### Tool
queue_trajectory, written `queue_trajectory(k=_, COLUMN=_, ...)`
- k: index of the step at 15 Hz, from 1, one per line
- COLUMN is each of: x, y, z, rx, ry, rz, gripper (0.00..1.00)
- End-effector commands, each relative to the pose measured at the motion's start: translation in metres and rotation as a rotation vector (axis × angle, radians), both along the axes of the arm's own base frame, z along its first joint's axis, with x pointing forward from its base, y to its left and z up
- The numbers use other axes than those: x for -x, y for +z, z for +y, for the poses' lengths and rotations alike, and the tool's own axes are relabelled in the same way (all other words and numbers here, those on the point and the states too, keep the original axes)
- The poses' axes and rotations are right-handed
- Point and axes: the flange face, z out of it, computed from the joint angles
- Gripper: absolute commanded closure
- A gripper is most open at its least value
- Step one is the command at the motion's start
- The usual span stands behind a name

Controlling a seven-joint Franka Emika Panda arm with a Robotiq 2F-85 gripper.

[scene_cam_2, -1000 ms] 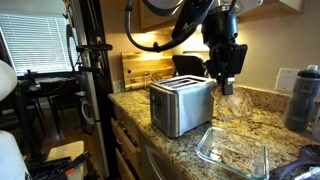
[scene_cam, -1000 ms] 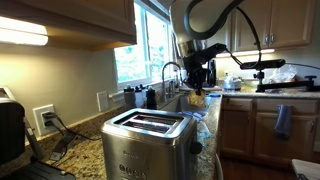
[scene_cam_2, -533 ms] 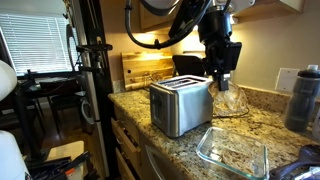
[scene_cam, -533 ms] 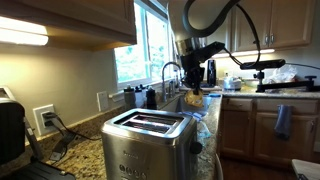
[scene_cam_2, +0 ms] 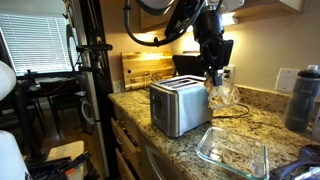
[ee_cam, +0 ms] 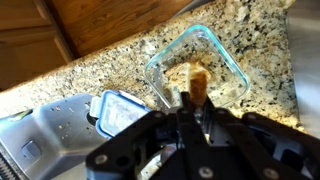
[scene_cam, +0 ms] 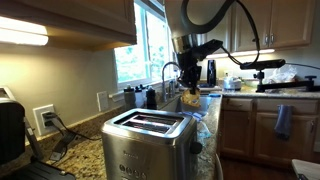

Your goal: Put the slice of bread in the toaster

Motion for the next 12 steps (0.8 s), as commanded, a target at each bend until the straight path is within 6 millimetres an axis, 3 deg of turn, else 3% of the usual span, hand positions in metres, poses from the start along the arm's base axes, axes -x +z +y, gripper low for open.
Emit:
queue_trajectory(k=1, x=0.013, y=0.012, z=0.01, rx=-0.009, ry=0.032, rz=-0.003, gripper=0.93)
queue_trajectory(k=12, x=0.015, y=0.02, z=0.031, rx=-0.009, ry=0.074, rz=-0.013, gripper=0.93)
